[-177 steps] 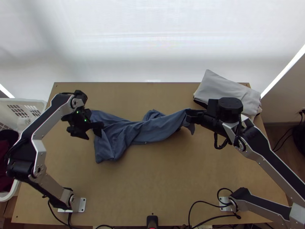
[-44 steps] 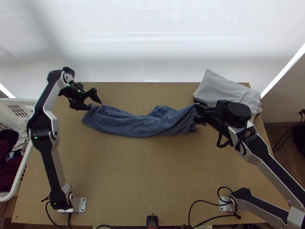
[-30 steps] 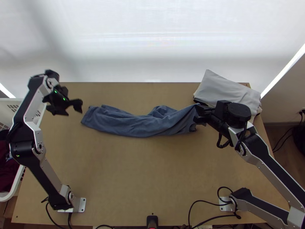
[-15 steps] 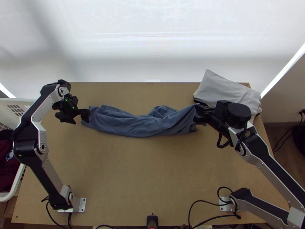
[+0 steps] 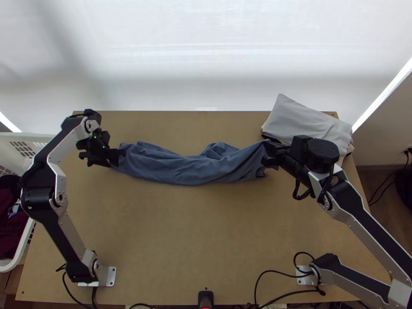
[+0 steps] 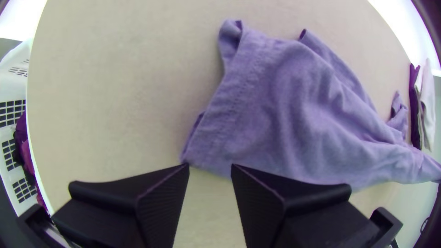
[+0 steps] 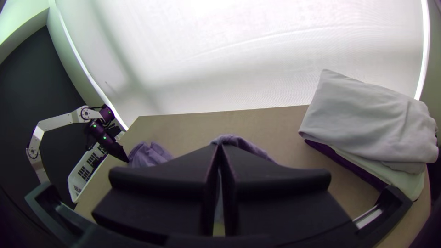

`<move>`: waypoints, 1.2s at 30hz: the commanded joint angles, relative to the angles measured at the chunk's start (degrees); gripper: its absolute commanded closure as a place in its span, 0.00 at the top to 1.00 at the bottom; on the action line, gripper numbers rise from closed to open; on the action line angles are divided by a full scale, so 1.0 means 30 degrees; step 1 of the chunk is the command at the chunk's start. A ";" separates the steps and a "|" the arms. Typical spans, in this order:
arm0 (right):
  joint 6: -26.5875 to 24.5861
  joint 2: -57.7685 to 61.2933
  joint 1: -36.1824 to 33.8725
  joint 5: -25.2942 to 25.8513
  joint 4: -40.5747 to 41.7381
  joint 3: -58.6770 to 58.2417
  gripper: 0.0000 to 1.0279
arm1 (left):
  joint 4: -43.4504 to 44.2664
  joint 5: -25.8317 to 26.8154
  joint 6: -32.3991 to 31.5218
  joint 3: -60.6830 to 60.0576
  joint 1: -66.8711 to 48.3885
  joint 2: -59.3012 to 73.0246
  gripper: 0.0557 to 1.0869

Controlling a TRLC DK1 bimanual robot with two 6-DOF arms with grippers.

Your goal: Fold the t-shirt

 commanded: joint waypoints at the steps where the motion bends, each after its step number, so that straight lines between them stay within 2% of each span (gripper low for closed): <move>1: 0.0225 -0.0309 -0.0027 0.0205 0.0248 0.0110 0.03 | 0.0225 -0.0085 -0.0247 -0.0844 0.0066 0.0501 0.45; 4: 0.0225 -0.0367 -0.0027 0.0205 0.0248 0.0110 0.03 | 0.0431 -0.0085 -0.0247 -0.1137 0.0154 0.0442 0.42; 7: 0.0225 -0.0455 -0.0057 0.0205 0.0248 0.0110 0.03 | 0.1749 -0.0085 -0.0247 -0.1635 0.0242 -0.0173 0.03; 15: 0.0225 -0.0514 -0.0057 0.0205 0.0248 0.0286 0.03 | 0.1690 -0.0085 -0.0745 -0.0610 0.0652 -0.1052 0.04; 23: -0.0009 0.0160 -0.1258 0.0293 0.0717 0.2454 0.03 | -0.0946 -0.0085 -0.3118 0.5689 0.1033 -0.2312 0.04; 25: -0.0478 0.0453 -0.1726 0.0322 0.1245 0.3157 0.03 | -0.1767 -0.0085 -0.3734 0.7798 0.1003 -0.2487 0.04; 30: -0.3349 0.1039 -0.1873 0.1025 0.3237 0.4915 0.03 | -0.2851 -0.0085 -0.4818 1.2779 0.0916 -0.2605 0.04; 36: -0.4463 0.2328 -0.2137 0.1494 0.4204 0.7698 0.03 | -0.0800 -0.0847 -0.6136 1.3277 0.0974 -0.4011 0.04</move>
